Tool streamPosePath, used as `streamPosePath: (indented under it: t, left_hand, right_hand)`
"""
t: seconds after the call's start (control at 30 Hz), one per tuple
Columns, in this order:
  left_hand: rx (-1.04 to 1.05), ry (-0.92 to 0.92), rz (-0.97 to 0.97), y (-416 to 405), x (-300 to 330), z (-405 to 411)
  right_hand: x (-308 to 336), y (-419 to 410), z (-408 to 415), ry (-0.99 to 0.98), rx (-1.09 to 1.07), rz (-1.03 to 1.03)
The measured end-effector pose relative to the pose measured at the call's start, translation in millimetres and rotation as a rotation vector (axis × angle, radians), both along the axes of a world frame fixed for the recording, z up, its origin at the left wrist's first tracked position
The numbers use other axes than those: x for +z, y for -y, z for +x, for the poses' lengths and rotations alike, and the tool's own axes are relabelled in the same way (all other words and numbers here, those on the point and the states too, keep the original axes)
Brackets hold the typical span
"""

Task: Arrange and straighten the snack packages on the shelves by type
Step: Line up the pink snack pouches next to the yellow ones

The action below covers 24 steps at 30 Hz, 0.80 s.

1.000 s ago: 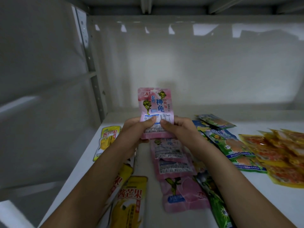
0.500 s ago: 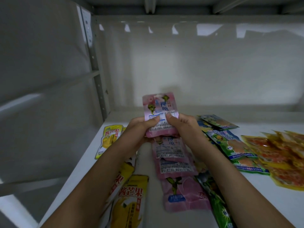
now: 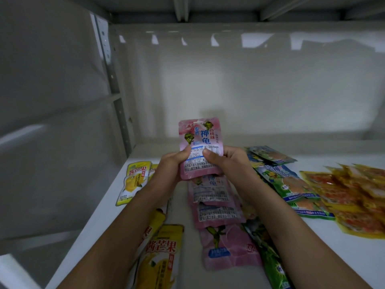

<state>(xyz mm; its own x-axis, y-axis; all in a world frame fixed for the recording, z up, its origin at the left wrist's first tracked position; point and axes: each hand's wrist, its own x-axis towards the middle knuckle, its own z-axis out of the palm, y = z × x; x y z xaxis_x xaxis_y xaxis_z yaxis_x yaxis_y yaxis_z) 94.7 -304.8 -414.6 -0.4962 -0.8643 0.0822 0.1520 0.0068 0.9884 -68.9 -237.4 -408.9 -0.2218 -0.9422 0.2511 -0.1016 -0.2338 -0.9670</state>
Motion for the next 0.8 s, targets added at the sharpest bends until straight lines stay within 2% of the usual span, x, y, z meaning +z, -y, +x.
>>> streamPosePath:
  t: [0.13, 0.4, 0.5, 0.63, 0.8]
  left_hand:
    - [-0.047, 0.053, 0.005, -2.0, 2.1, 0.6]
    - [0.008, 0.059, -0.092, -6.5, -2.0, 0.0]
    - [0.007, 0.094, -0.100, -8.7, -2.0, -1.5]
    - [0.029, 0.020, -0.010, -8.0, -1.5, -3.0]
    - [0.014, 0.054, -0.050, -5.5, -3.4, -3.1]
  right_hand:
    - [3.4, -2.6, -0.5, -0.007, 0.022, -0.027]
    - [7.0, 1.0, -5.0, 0.149, 0.048, 0.070]
    - [6.5, -3.2, -5.4, 0.074, 0.059, 0.060]
    - [7.2, -2.3, -1.7, 0.032, 0.029, 0.107]
    - [11.7, 2.2, -1.3, 0.135, -0.020, 0.127]
